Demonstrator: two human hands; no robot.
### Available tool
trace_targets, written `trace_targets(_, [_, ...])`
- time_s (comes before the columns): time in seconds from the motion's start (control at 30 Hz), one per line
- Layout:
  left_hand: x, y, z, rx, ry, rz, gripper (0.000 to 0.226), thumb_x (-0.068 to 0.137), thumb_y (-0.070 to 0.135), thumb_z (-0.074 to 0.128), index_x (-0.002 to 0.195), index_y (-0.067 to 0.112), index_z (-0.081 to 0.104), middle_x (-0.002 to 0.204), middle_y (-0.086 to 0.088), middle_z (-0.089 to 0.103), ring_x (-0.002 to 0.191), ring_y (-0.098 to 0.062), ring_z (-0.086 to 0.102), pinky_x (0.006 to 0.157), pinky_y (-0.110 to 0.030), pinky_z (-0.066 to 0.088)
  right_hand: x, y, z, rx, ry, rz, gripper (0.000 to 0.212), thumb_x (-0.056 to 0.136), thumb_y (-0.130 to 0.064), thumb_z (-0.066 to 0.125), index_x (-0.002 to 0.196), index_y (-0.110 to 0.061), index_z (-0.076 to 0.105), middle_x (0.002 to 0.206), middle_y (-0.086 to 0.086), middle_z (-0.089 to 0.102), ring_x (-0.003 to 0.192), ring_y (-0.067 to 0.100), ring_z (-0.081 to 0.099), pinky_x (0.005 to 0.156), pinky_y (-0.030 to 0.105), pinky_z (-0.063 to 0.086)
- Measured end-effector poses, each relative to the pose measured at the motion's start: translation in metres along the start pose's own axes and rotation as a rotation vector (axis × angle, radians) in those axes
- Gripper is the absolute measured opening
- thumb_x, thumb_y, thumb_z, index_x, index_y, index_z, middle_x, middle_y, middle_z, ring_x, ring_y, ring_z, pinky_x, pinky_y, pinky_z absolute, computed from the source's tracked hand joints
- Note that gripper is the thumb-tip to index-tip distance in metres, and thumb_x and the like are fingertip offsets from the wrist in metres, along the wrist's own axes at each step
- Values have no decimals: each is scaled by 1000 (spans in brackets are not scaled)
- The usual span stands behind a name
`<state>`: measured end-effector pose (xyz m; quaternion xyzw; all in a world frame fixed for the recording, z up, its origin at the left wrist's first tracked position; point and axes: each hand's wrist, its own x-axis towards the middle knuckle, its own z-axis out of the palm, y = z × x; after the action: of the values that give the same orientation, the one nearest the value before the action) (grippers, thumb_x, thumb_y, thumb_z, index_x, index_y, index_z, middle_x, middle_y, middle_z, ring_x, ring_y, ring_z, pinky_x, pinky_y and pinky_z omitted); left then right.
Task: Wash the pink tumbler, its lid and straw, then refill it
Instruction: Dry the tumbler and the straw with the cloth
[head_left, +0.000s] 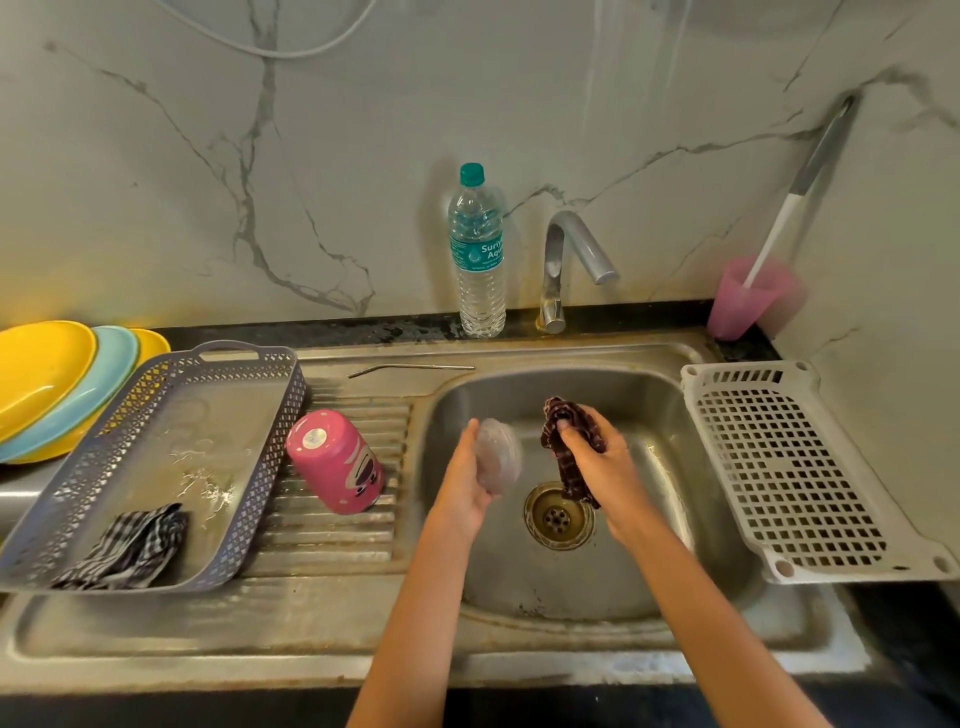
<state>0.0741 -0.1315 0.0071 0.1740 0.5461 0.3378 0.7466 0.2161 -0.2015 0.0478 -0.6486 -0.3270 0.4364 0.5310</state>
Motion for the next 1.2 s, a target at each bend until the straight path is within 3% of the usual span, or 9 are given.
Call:
trace_targets(0.1, [-6, -8, -1, 54, -23, 26, 55, 82, 47, 73, 125, 15, 59, 118, -9, 64, 103, -24, 62, 68, -34, 48, -7, 6, -1, -175, 20, -145, 22, 96, -30, 58, 115, -41, 60, 111, -19, 65, 105, 1, 59, 92, 22, 46])
trace_targets(0.2, [-11, -10, 1, 89, -20, 26, 43, 83, 43, 73, 110, 12, 62, 97, -7, 68, 88, -20, 64, 71, -32, 48, -11, 10, 0, -424, 27, -389, 30, 93, -20, 61, 122, -32, 61, 114, -21, 62, 104, -10, 54, 95, 11, 37])
trace_targets(0.3, [-9, -11, 8, 49, -75, 24, 71, 83, 69, 57, 126, 12, 59, 121, -9, 66, 111, -25, 63, 91, -38, 53, -10, 11, 4, -649, -15, -554, 45, 86, -11, 69, 127, -29, 61, 125, -10, 61, 115, 5, 55, 102, 24, 43])
trace_targets(0.5, [-11, -17, 16, -72, -142, 82, 65, 93, 62, 48, 115, 5, 66, 105, -13, 70, 92, -22, 69, 81, -33, 55, -22, 14, 22, -849, -88, -519, 52, 87, -8, 64, 133, -30, 57, 140, -3, 48, 122, 23, 47, 105, 33, 36])
trace_targets(0.6, [-8, -12, 14, -117, -125, 85, 64, 94, 60, 47, 120, 4, 64, 98, -13, 71, 87, -23, 69, 84, -36, 54, -24, 24, 19, -800, -106, -470, 54, 87, -5, 65, 134, -30, 55, 135, -7, 49, 120, 21, 49, 103, 29, 39])
trace_targets(0.83, [-11, -16, 17, -35, -116, 51, 49, 97, 50, 47, 111, 6, 62, 83, -11, 69, 74, -19, 67, 68, -32, 53, -21, 32, 9, -744, 11, -422, 42, 87, -4, 63, 125, -23, 64, 119, -4, 59, 108, 18, 58, 93, 27, 46])
trace_targets(1.03, [-9, -14, 15, 75, -101, 137, 48, 96, 51, 51, 112, 8, 65, 104, -12, 71, 93, -23, 68, 93, -39, 51, -19, 18, 3, -736, 52, -461, 41, 83, -6, 68, 121, -23, 66, 116, -5, 60, 104, 16, 58, 92, 33, 50])
trace_targets(1.13, [-15, -16, 19, 109, -120, 147, 42, 97, 46, 50, 91, 10, 70, 83, -6, 73, 81, -19, 69, 77, -32, 52, -30, 14, 18, -945, 10, -601, 53, 76, -3, 69, 123, -28, 64, 126, -5, 56, 110, 21, 52, 91, 35, 48])
trace_targets(1.2, [-17, -18, 24, 137, -123, 144, 39, 100, 38, 45, 87, 10, 70, 85, -8, 72, 86, -21, 67, 75, -33, 49, -30, 5, 25, -1046, 100, -573, 50, 76, -7, 66, 122, -29, 62, 125, -5, 56, 108, 25, 52, 85, 38, 48])
